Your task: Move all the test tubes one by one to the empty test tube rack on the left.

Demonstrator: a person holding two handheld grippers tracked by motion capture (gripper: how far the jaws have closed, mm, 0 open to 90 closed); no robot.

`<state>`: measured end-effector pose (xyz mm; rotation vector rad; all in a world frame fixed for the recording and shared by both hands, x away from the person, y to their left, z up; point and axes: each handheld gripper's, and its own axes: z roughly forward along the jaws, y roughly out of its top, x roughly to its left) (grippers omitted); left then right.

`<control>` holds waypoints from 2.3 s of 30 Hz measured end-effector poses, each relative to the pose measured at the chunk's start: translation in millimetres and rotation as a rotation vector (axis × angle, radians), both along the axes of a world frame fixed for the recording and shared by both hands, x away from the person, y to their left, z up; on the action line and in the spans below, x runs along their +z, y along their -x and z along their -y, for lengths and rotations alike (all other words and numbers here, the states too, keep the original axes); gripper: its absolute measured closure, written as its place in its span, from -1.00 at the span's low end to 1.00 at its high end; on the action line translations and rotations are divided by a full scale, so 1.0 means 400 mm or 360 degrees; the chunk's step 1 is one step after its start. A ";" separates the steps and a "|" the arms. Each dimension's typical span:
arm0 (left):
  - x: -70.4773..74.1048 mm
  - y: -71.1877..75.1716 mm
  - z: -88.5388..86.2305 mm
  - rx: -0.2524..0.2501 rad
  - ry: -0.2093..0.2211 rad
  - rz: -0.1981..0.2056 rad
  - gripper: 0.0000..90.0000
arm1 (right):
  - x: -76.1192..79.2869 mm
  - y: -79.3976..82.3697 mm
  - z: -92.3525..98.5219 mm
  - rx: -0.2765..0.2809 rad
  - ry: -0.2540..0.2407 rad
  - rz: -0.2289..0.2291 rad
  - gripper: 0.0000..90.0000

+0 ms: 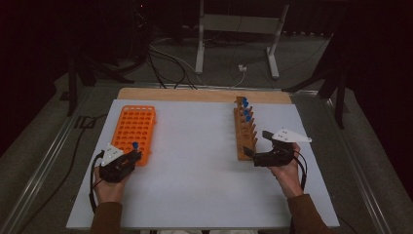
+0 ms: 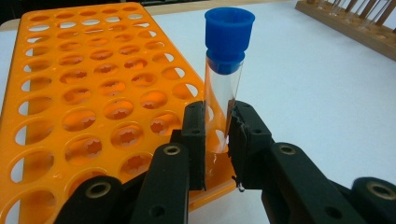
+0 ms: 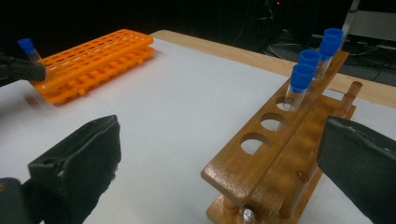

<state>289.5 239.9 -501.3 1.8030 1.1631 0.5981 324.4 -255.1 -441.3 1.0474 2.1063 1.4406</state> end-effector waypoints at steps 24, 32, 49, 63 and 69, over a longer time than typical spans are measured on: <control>0.049 0.030 -0.009 0.0029 0.0234 0.0058 -0.19 | 0.032 -0.023 -0.015 -0.0072 0.0041 0.0002 -1.00; 0.055 0.038 -0.022 0.0085 0.0269 0.0105 -0.64 | 0.051 -0.090 -0.027 -0.0134 0.0108 -0.0018 -0.81; 0.053 0.038 -0.010 0.0079 0.0239 0.0120 -0.97 | -0.022 -0.218 -0.057 -0.0307 0.0201 -0.0189 0.34; 0.052 0.039 -0.007 0.0088 0.0226 0.0123 -0.97 | -0.043 -0.233 -0.071 -0.0341 0.0253 -0.0166 0.68; 0.052 0.041 -0.009 0.0089 0.0233 0.0123 -0.97 | -0.043 -0.235 -0.071 -0.0360 0.0254 -0.0156 0.70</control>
